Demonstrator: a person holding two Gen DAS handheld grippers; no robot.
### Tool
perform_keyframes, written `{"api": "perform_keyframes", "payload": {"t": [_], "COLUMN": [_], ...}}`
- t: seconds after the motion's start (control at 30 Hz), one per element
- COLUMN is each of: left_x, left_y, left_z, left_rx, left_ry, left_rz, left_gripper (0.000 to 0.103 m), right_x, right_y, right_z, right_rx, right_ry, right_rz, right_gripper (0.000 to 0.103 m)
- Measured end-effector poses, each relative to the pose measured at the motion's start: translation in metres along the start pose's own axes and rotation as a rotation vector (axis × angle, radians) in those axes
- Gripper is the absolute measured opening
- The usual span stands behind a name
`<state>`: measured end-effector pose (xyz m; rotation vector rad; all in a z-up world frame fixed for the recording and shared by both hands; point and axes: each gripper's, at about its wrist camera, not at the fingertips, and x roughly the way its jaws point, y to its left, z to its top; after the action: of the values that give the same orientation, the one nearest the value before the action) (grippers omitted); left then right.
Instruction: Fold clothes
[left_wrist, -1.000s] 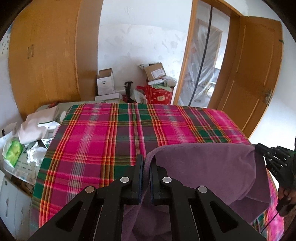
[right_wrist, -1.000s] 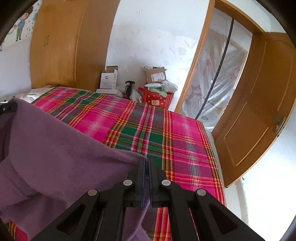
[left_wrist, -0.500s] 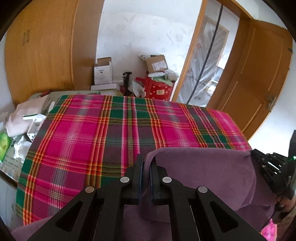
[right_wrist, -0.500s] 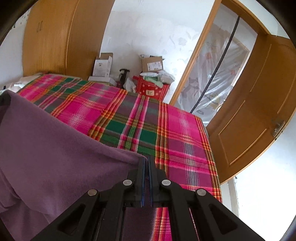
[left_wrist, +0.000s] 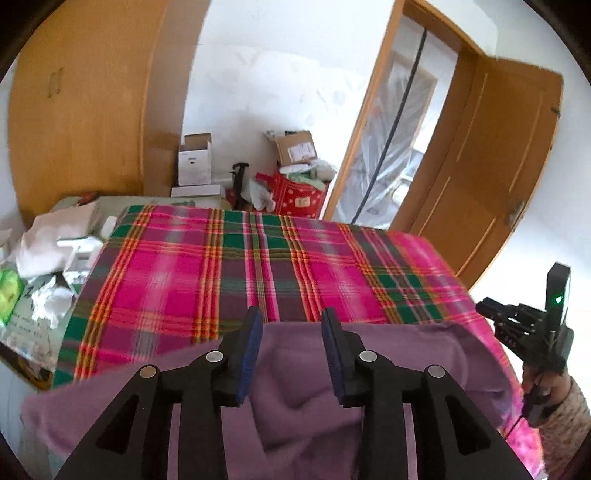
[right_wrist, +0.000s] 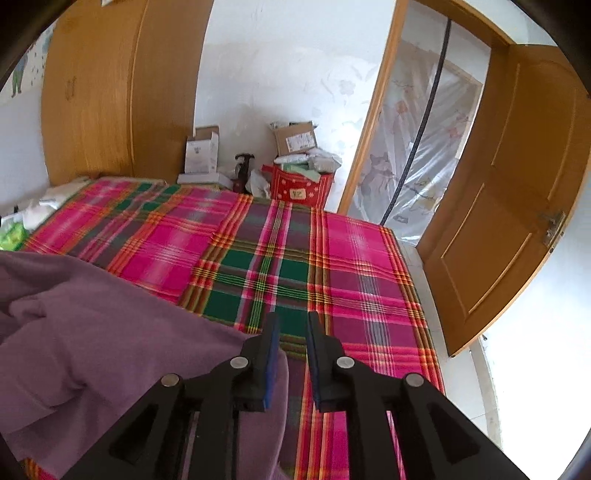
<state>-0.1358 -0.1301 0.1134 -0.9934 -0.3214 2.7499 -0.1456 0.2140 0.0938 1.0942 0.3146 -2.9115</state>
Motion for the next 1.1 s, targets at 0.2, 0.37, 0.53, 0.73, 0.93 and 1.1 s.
{"api": "perform_keyframes", "payload": {"t": [0.2, 0.37, 0.53, 0.73, 0.93, 1.1], "left_x": [-0.051, -0.087, -0.117, -0.119, -0.11, -0.093], "left_y": [0.016, 0.032, 0.036, 0.032, 0.014, 0.006], "left_z": [-0.051, -0.107, -0.156, -0.2, -0.228, -0.232], "left_rx": [-0.084, -0.186, -0.262, -0.403, -0.501, -0.592], "left_ry": [0.038, 0.092, 0.118, 0.201, 0.234, 0.248], "left_rz": [0.034, 0.062, 0.046, -0.079, -0.175, -0.199], "left_gripper": [0.035, 0.035, 0.035, 0.035, 0.036, 0.051], "right_x": [-0.06, -0.096, -0.112, -0.101, -0.086, -0.076], "right_y": [-0.001, 0.012, 0.026, 0.025, 0.023, 0.018], "right_z": [-0.03, -0.072, -0.114, -0.146, -0.157, -0.156], "right_rx": [0.065, 0.087, 0.121, 0.216, 0.296, 0.338], "right_ry": [-0.061, -0.054, -0.013, 0.059, 0.101, 0.1], "right_rz": [0.098, 0.194, 0.259, 0.33, 0.361, 0.406], "right_gripper": [0.016, 0.024, 0.025, 0.027, 0.035, 0.037]}}
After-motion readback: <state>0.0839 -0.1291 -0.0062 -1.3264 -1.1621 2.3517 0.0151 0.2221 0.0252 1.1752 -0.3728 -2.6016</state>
